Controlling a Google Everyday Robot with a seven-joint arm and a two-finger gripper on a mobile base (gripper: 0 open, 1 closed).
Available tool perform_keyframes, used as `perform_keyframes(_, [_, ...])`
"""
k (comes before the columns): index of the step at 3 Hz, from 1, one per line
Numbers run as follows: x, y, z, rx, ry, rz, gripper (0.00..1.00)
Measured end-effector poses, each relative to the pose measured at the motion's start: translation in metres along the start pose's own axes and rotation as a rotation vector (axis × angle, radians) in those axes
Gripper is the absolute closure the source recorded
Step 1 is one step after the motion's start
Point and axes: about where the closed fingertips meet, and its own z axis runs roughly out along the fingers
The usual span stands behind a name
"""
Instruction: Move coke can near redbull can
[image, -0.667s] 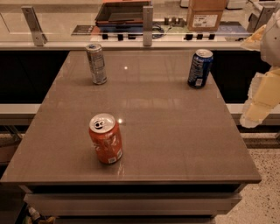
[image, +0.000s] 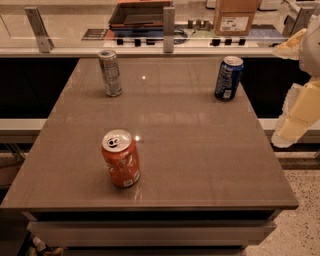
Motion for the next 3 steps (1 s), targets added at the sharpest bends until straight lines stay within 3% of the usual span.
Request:
perform_keyframes(1, [-0.008, 0.011, 0.012, -0.038, -0.126, 0.014, 0.00])
perform_keyframes(3, [-0.052, 0.051, 0.033, -0.111, -0.451, 0.039, 0.00])
